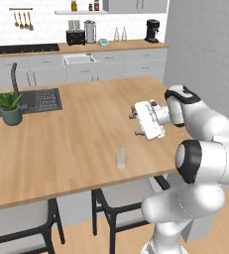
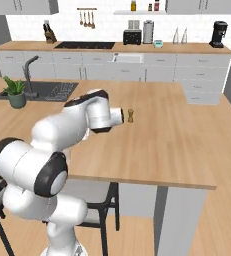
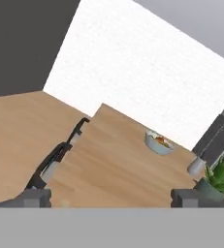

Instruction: Take a straw from the drawer in front and place it inside the glass cup on the dining counter.

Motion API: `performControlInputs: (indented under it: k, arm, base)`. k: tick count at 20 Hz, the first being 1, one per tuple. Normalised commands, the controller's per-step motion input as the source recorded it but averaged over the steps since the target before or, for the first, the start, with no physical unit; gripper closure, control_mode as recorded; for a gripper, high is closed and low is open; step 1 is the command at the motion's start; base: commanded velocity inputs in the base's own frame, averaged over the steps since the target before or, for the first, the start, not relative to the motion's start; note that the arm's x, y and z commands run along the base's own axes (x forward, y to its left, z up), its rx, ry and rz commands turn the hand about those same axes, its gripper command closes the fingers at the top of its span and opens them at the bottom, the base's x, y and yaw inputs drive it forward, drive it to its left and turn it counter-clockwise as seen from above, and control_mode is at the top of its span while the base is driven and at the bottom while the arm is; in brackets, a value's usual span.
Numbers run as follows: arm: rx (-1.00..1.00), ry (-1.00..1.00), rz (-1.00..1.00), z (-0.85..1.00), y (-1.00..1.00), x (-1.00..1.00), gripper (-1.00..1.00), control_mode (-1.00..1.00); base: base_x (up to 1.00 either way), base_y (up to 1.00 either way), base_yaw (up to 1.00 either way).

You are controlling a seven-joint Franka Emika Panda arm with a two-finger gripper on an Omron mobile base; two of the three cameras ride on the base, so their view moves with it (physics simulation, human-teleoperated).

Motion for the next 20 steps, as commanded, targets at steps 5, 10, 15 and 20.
performControlInputs:
  k: [5,10,15,20]
  arm:
    - [-0.57,-0.52,0.0,0.49,0.28,-0.41,-1.0,-1.0]
    - [-0.65,-0.47,0.0,0.07,0.45,-0.57,-1.0,-1.0]
    - [-0.45,-0.17,0.06,0.0,0.44,-0.61,-1.0,-1.0]
    - [-0.29,0.01,0.18,0.0,0.29,-0.58,-1.0,-1.0]
  base:
    - [0.0,0.0,0.0]
    - [0.0,0.0,0.0]
    - [0.0,0.0,0.0]
    - [0.0,0.0,0.0]
